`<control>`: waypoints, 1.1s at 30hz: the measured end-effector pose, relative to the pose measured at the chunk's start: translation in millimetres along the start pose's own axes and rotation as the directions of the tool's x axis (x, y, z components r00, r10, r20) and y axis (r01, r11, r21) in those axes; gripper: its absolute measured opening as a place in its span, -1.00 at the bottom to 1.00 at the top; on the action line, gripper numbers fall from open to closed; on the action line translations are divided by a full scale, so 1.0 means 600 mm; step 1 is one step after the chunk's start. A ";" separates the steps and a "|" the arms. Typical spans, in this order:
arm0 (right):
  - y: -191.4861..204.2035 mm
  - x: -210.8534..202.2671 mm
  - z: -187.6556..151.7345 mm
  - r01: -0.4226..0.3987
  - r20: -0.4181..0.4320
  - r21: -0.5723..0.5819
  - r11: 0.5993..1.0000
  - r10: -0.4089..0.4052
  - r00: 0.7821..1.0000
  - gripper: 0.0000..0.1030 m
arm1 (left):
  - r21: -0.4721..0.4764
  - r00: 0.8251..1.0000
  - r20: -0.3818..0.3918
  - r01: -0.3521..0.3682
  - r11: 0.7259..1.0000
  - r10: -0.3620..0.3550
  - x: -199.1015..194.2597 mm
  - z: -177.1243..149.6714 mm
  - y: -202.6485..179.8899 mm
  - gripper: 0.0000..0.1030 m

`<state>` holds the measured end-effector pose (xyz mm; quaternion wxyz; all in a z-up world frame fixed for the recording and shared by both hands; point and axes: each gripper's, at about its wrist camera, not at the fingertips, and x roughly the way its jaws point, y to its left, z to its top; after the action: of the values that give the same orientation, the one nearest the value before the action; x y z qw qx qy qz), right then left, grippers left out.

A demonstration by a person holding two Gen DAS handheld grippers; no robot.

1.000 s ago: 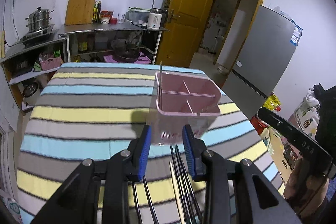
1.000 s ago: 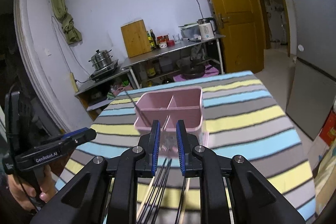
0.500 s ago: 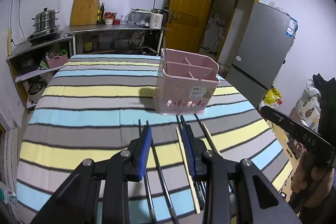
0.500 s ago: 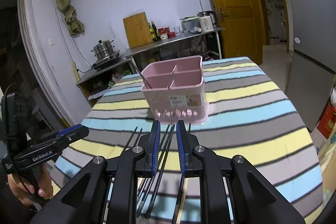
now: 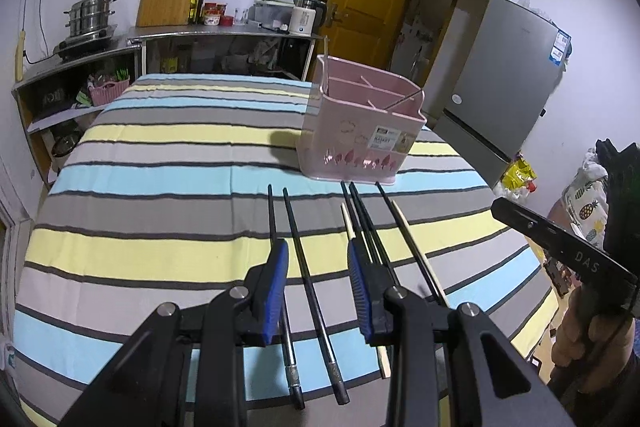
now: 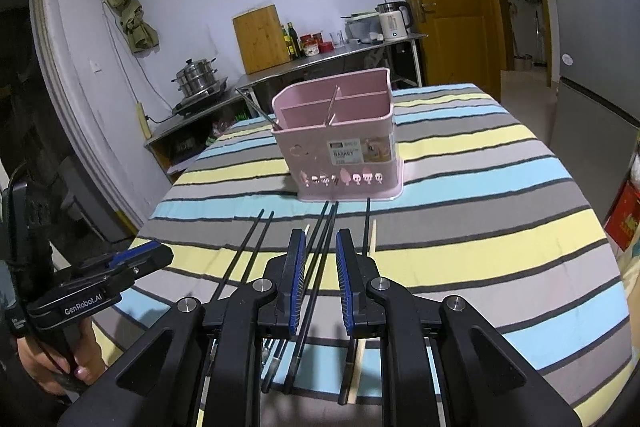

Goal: Organize utensils
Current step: 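Lower the left tool onto a wooden chopstick while the right tool grasps another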

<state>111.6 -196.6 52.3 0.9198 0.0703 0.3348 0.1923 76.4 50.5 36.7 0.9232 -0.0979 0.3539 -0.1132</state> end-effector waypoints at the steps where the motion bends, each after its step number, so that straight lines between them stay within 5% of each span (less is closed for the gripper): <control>1: -0.001 0.003 -0.002 0.000 -0.005 0.001 1.000 0.000 1.000 -0.69 | -0.001 1.000 -0.006 0.003 1.000 -0.003 0.004 -0.003 -0.001 -0.38; 19: -0.045 0.092 -0.031 0.052 -0.132 0.030 0.998 -0.048 0.990 -0.71 | -0.030 0.987 -0.154 0.047 0.998 -0.051 0.124 -0.005 -0.024 -0.38; 33: -0.076 0.166 -0.037 0.070 -0.222 0.042 0.997 -0.059 0.973 -0.71 | 0.019 0.972 -0.235 -0.018 1.000 0.022 0.212 0.000 -0.053 -0.38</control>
<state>181.1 -198.3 -34.9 0.8807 0.0602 0.4415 0.1607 163.9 -15.5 -35.0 0.8766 -0.0726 0.4610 -0.1176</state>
